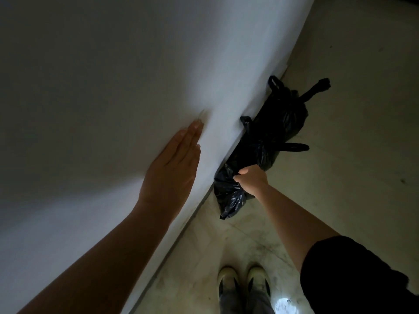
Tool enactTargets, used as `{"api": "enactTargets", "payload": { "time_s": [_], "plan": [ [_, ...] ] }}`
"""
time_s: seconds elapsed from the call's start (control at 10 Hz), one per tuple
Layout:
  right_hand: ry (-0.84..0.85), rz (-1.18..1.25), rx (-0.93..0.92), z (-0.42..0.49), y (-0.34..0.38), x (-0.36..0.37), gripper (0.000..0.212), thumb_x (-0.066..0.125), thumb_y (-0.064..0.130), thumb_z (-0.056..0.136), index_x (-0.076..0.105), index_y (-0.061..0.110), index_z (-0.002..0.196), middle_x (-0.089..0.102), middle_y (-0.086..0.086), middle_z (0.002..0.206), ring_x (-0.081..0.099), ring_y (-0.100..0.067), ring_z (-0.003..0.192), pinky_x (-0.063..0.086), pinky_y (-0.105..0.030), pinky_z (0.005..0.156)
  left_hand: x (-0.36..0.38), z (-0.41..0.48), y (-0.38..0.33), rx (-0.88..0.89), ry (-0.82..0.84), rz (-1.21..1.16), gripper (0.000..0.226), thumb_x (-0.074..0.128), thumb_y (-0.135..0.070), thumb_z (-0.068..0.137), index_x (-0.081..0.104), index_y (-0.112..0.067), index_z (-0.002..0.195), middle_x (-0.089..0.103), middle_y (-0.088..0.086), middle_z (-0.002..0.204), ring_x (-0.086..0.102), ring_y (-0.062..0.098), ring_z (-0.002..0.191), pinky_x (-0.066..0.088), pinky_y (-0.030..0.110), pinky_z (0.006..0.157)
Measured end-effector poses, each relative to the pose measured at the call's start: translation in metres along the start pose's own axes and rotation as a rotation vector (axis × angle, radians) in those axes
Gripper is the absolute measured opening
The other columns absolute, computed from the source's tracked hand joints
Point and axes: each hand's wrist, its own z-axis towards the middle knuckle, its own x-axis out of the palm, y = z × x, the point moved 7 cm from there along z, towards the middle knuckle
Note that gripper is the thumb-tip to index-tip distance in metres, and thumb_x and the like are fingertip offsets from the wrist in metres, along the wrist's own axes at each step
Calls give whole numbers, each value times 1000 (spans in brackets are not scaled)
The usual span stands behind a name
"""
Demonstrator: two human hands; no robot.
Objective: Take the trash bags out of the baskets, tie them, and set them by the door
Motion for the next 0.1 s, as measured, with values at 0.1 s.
{"api": "enactTargets", "payload": {
  "time_s": [0.1],
  "plan": [
    [17,-2,-35,-20,12,-7,41,59,14,92,55,-7,127,61,-22,127,59,-34,116,49,-36,96,-8,2,7,-35,54,-26,58,9,-10,93,26,-7,149,4,23,157,3,32,147,-7,43,117]
  ]
}}
